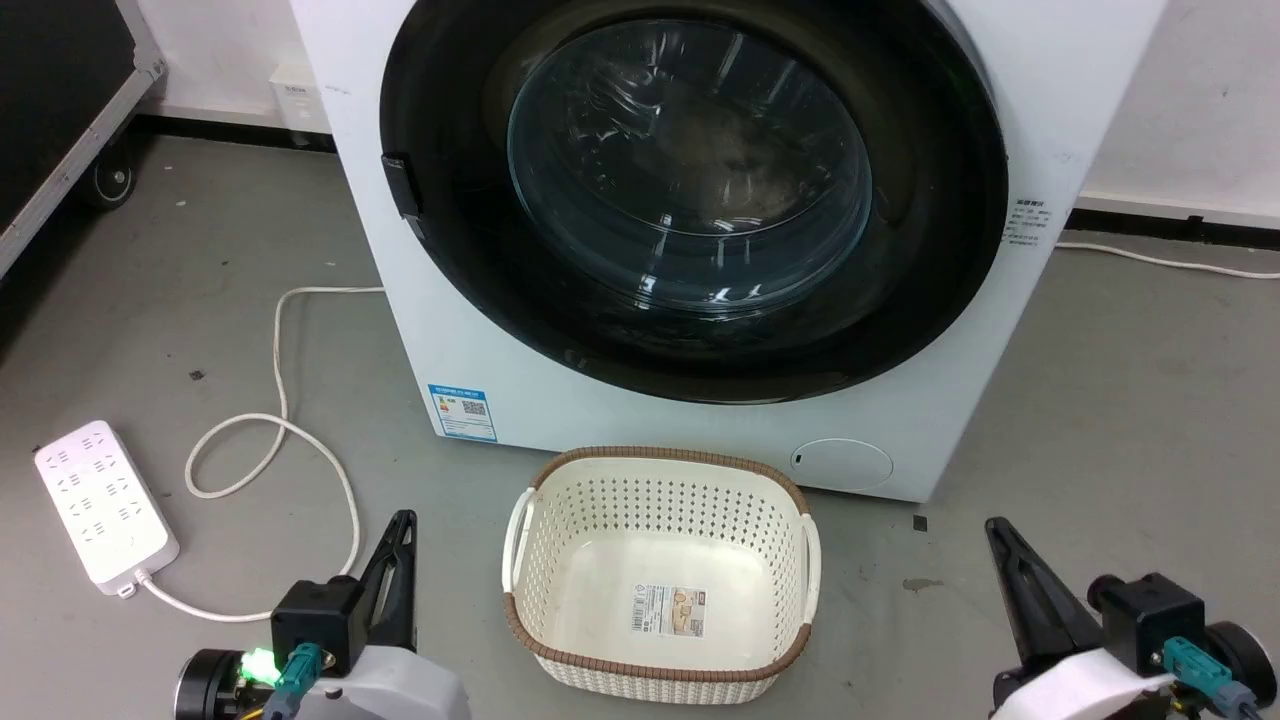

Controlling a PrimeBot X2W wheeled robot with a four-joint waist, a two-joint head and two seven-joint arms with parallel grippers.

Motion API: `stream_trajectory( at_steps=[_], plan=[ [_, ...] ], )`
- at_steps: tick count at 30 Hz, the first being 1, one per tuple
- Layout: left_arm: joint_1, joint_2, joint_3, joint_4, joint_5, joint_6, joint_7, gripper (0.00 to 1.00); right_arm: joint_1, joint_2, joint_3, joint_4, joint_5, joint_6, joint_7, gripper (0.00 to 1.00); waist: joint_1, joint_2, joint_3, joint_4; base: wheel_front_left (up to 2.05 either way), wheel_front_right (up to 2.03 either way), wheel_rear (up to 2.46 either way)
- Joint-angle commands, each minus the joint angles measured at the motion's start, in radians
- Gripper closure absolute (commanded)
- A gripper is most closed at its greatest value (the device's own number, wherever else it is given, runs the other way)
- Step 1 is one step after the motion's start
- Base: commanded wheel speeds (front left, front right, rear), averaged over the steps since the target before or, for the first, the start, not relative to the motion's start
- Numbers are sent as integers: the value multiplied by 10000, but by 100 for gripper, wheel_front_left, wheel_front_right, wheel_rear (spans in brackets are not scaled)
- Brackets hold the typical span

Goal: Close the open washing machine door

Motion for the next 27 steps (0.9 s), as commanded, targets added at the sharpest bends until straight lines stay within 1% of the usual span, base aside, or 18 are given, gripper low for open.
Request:
stream_trajectory(
  at_steps=[1,27],
  plan=[
    [-133,2,37,-62,75,73,50,100,-193,52,29,-93,-90,-6,50,100,0,0,1,0,0,0,0],
    [-189,1,250,-280,264,181,581,100,-397,68,155,-267,-236,-7,585,100,0,0,15,0,0,0,0]
  ],
)
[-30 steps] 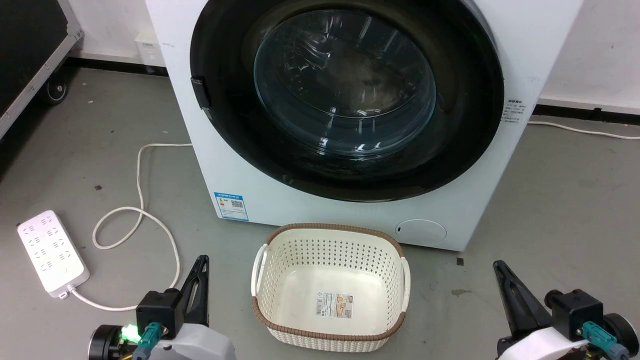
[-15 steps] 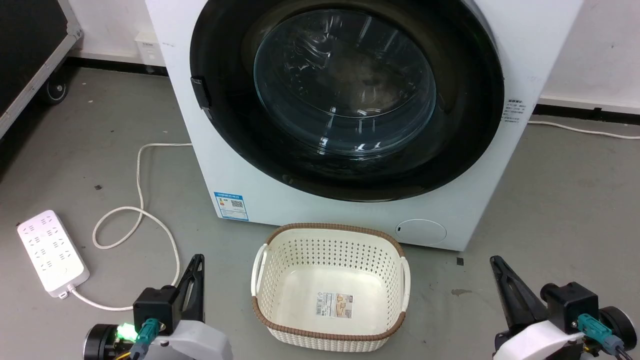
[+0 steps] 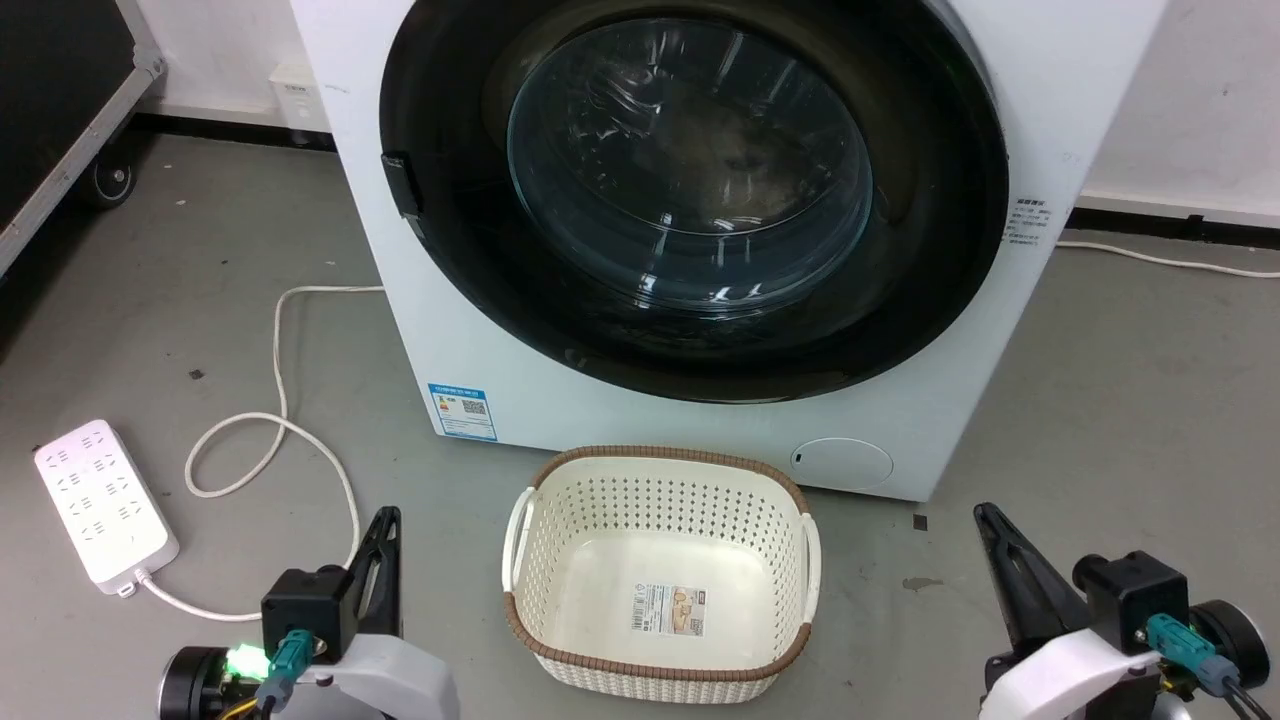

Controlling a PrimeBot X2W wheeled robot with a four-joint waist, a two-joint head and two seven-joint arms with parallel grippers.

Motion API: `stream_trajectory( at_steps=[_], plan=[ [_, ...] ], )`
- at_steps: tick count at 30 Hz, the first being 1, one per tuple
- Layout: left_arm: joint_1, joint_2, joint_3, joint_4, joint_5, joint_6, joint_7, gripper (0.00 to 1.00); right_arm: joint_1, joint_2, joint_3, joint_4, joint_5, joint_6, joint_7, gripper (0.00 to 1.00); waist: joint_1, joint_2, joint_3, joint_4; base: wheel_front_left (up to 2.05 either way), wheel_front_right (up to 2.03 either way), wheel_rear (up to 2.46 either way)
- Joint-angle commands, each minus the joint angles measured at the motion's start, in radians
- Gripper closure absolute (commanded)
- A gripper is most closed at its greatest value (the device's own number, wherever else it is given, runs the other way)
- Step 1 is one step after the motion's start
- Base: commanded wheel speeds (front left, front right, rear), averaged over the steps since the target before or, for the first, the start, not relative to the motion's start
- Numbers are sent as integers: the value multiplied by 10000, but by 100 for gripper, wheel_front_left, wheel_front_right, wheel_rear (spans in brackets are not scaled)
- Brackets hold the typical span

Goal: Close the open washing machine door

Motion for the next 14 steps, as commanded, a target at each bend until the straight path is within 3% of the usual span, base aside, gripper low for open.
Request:
stream_trajectory(
  at_steps=[1,14],
  plan=[
    [-151,1,81,-82,85,46,97,100,-147,55,30,-106,-78,-7,90,100,0,0,2,0,0,0,0],
    [-152,1,83,-85,87,47,105,100,-150,55,32,-108,-80,-7,97,100,0,0,2,0,0,0,0]
  ],
)
